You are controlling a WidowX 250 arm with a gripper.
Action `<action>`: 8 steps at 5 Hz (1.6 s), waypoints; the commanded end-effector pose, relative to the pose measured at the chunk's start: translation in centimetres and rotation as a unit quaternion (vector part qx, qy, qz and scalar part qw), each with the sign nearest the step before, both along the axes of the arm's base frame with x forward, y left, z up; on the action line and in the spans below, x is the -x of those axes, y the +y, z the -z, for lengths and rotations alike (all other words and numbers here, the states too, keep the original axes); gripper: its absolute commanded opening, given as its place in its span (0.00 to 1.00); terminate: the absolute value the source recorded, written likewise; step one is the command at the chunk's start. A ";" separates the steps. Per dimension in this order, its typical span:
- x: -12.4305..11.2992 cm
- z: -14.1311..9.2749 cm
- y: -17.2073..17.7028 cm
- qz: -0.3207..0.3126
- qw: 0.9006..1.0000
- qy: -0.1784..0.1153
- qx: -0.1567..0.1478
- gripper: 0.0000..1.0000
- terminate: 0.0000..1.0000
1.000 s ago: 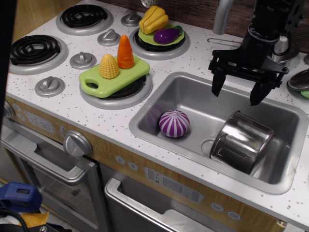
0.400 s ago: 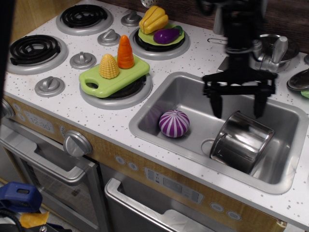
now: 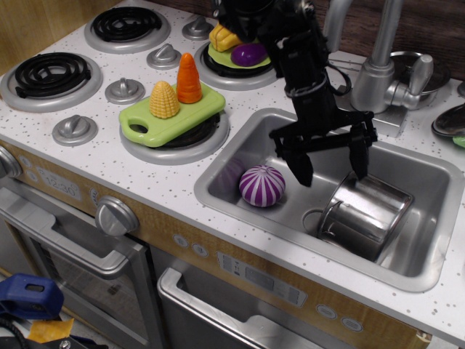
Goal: Flip pot upright in sink
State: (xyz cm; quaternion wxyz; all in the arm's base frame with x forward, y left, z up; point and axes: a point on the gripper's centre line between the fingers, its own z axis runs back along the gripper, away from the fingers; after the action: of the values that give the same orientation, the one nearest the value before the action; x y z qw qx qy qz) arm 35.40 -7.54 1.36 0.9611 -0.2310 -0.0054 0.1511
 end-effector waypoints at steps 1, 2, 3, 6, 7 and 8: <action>-0.8 -1.9 0.5 -0.032 0.993 -0.059 0.096 1.00 0.00; -0.8 -1.7 0.0 -0.053 0.984 -0.047 0.166 1.00 0.00; -0.6 -0.5 -1.1 -0.090 0.975 -0.075 0.188 1.00 0.00; -1.1 0.6 -5.6 -0.163 0.970 -0.130 0.124 0.00 0.00; -1.1 0.6 -5.8 -0.166 0.970 -0.133 0.114 0.00 0.00; -1.2 0.5 -6.0 -0.167 0.973 -0.130 0.097 0.00 0.00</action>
State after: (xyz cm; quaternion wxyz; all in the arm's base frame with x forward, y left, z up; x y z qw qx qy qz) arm 36.61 -13.27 -0.43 0.8980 -0.2932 -0.1280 0.3021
